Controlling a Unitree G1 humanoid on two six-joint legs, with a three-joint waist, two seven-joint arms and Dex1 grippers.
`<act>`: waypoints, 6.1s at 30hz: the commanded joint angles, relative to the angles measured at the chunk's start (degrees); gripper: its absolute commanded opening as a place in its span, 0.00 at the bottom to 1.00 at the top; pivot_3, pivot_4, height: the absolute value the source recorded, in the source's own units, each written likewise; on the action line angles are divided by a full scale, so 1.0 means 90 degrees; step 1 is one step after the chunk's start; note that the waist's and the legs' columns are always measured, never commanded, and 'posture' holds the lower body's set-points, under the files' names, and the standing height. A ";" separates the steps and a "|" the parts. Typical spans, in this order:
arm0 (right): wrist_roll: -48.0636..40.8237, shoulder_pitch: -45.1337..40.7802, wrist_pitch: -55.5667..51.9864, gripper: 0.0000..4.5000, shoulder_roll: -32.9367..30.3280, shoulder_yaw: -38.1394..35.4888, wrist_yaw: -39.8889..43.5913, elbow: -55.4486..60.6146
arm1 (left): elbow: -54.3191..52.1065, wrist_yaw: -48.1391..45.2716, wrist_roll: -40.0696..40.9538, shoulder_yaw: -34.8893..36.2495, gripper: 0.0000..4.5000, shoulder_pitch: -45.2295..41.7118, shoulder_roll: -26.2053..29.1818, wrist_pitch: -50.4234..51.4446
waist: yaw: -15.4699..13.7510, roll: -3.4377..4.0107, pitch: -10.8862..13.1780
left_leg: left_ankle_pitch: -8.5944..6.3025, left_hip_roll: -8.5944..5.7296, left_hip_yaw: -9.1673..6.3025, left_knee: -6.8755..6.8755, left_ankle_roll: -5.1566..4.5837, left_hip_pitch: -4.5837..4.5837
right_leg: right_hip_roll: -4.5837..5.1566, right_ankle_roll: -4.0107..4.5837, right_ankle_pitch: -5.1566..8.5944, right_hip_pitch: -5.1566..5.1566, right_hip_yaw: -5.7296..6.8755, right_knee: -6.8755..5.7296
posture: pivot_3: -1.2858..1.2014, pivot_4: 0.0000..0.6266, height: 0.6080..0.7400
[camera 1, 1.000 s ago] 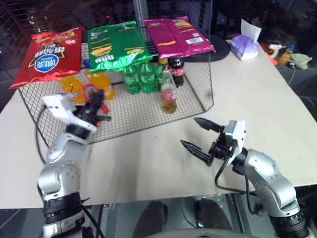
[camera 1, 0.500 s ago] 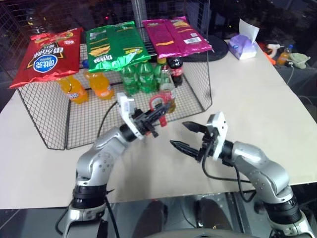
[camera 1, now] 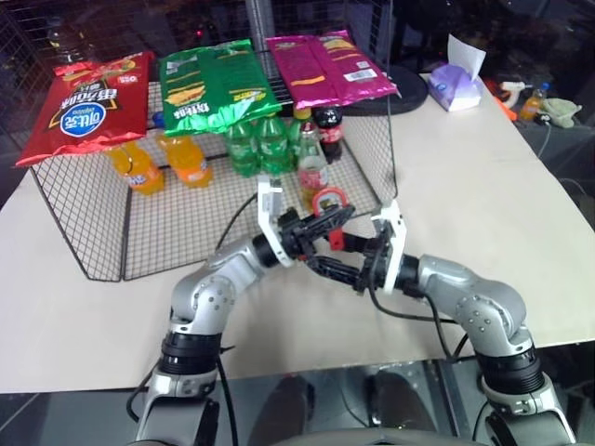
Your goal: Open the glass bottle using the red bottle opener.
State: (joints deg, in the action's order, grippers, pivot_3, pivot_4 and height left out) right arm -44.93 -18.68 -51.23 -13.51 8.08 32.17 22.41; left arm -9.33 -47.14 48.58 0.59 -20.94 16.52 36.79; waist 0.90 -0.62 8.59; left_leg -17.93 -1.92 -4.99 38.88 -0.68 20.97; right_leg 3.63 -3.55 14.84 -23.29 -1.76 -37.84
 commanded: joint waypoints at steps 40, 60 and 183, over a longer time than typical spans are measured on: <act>-0.0821 -0.0105 0.0086 0.68 -0.0474 -0.0608 0.0297 -0.0034 | 0.0184 -0.0729 0.0415 0.0126 0.00 0.0022 0.0404 0.0655 | 0.0002 0.0001 0.0003 | 0.0000 0.0003 0.0000 0.0001 0.0000 0.0029 | 0.0000 0.0000 0.0000 -0.0027 0.0000 -0.0002 | 0.52 0.24 1.00; -0.0646 -0.0035 -0.0036 0.68 -0.0559 -0.0160 0.0489 -0.0028 | 0.0096 -0.0707 0.0664 0.0298 0.00 -0.0042 0.0202 0.0805 | -0.0001 0.0001 0.0003 | 0.0000 0.0001 -0.0002 0.0005 0.0000 0.0037 | 0.0002 0.0000 0.0000 -0.0031 0.0001 -0.0001 | 0.52 0.24 1.00; 0.1513 0.0667 0.1647 0.00 -0.1020 -0.0911 -0.0518 0.0597 | -0.1076 0.2136 -0.3976 -0.0218 0.97 0.1683 -0.0302 -0.4153 | -0.0023 0.0005 0.0006 | 0.0001 -0.0007 -0.0015 0.0041 -0.0003 0.0082 | 0.0008 -0.0003 -0.0002 -0.0055 0.0017 -0.0012 | 0.52 0.24 1.00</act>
State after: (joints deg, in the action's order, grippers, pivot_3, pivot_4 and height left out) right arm -31.42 -12.37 -37.78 -22.72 0.16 27.07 26.46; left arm -16.23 -28.33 11.56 -2.24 -5.03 14.02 0.81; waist 0.69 -0.58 8.64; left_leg -17.92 -1.99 -5.13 39.25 -0.71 21.71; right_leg 3.70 -3.57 14.82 -23.78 -1.61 -37.95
